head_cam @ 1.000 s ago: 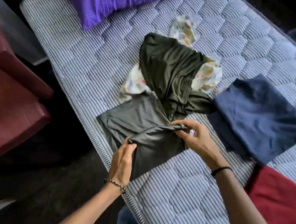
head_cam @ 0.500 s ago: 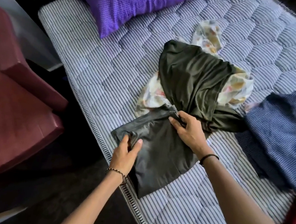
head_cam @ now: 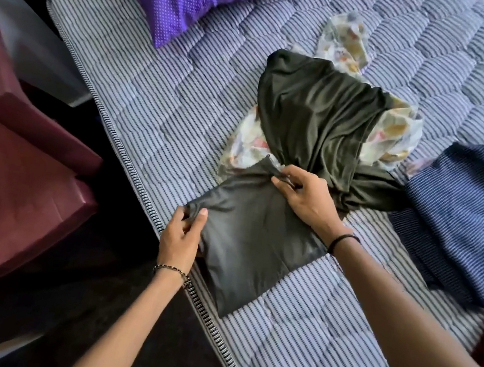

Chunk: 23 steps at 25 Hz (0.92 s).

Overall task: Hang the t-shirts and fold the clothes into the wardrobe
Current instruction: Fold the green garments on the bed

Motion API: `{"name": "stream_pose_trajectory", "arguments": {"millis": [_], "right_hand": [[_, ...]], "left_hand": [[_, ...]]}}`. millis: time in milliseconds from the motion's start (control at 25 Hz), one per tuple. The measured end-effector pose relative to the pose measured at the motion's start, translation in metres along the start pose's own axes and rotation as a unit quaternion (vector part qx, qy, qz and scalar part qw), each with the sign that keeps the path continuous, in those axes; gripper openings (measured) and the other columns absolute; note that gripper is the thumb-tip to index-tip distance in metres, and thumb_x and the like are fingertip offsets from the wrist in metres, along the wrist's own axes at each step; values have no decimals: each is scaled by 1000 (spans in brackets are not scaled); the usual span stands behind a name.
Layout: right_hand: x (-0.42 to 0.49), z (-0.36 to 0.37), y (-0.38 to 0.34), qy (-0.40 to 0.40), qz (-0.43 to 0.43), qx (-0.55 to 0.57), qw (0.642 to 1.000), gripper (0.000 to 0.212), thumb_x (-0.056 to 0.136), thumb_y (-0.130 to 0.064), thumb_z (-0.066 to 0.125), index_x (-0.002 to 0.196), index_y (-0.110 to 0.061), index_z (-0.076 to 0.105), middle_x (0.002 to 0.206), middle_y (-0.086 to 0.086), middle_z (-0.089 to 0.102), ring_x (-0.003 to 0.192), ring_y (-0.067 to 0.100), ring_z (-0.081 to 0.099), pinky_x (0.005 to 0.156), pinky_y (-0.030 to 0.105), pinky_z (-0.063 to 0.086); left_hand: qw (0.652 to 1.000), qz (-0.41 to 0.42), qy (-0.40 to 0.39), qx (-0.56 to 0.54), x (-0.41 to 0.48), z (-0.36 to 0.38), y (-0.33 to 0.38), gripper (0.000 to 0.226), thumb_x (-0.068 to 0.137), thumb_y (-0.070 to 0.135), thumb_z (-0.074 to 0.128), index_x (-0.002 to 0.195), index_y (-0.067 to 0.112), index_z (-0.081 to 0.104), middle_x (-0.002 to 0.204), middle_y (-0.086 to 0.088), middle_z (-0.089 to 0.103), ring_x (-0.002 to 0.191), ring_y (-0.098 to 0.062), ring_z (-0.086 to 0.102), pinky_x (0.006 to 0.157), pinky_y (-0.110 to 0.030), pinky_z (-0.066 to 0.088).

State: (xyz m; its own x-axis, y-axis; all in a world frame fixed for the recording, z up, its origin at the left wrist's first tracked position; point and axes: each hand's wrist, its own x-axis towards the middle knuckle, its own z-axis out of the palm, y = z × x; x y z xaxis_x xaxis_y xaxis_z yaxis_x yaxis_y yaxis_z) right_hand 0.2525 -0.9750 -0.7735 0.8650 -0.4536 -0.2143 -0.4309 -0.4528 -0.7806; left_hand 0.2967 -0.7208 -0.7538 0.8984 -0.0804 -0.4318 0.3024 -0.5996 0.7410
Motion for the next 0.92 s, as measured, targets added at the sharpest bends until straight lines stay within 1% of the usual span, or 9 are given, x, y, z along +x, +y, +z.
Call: {"name": "stream_pose_trajectory", "arguments": {"millis": [120, 240, 360, 480, 520, 600, 680, 800, 920], "right_hand": [[-3, 10, -3, 57, -8, -28, 998, 22, 93, -34, 71, 113, -25, 65, 95, -9, 68, 82, 12, 62, 76, 36, 52], [-20, 21, 1, 127, -93, -129, 979, 24, 90, -21, 69, 113, -17, 62, 100, -1, 60, 87, 18, 56, 73, 40, 51], [-36, 36, 1, 162, -214, -210, 940, 17, 88, -16, 64, 105, -11, 66, 102, 7, 61, 92, 30, 57, 74, 47, 49], [-53, 54, 16, 88, -264, -259, 925, 30, 101, -33, 56, 123, -18, 67, 144, 6, 58, 132, 28, 54, 99, 44, 45], [-60, 57, 25, 64, -254, -284, 922, 40, 104, -42, 49, 137, -22, 61, 156, 4, 48, 145, 26, 44, 108, 43, 39], [-73, 54, 44, 38, -221, -328, 918, 53, 107, -52, 36, 155, -30, 43, 166, -1, 31, 154, 22, 29, 120, 43, 28], [-79, 49, 52, 26, -196, -342, 919, 57, 107, -55, 29, 158, -32, 35, 168, -3, 26, 155, 21, 24, 122, 42, 23], [-81, 45, 48, 11, -178, -321, 930, 58, 106, -55, 31, 156, -27, 42, 166, -1, 31, 154, 21, 29, 119, 42, 28], [-90, 30, 42, 78, -157, -252, 952, 51, 103, -47, 47, 141, -14, 58, 151, 7, 52, 140, 26, 48, 105, 41, 40]], "left_hand": [[993, 41, 74, 88, -4, -2, 5, 31, 94, 38, 61, 111, 14, 53, 90, 5, 65, 90, -30, 65, 67, -33, 45], [955, 118, 142, 231, -12, -2, 12, 41, 89, 36, 66, 120, 14, 49, 115, -3, 60, 97, -32, 63, 66, -35, 42], [863, 302, 169, 369, -10, 2, 14, 41, 91, 34, 62, 125, 13, 53, 128, -6, 56, 111, -26, 58, 83, -42, 43], [778, 414, 37, 471, -1, 10, 2, 49, 99, 41, 47, 142, 18, 48, 151, -4, 45, 139, -23, 42, 110, -47, 33], [752, 423, -16, 505, 3, 12, -6, 54, 100, 45, 40, 149, 21, 41, 156, -3, 38, 144, -22, 35, 115, -50, 27], [721, 412, -77, 551, 9, 13, -24, 58, 100, 50, 28, 154, 28, 30, 161, 0, 28, 148, -20, 27, 118, -51, 17], [720, 384, -100, 569, 14, 12, -31, 59, 99, 51, 25, 155, 30, 27, 162, 2, 26, 148, -19, 26, 118, -50, 15], [724, 375, -121, 566, 13, 6, -20, 58, 99, 51, 23, 153, 31, 32, 160, 4, 30, 146, -18, 31, 116, -47, 14], [774, 340, -92, 526, 18, -3, 2, 64, 96, 54, 21, 150, 25, 38, 159, 2, 32, 147, -19, 29, 116, -42, 16]]}}
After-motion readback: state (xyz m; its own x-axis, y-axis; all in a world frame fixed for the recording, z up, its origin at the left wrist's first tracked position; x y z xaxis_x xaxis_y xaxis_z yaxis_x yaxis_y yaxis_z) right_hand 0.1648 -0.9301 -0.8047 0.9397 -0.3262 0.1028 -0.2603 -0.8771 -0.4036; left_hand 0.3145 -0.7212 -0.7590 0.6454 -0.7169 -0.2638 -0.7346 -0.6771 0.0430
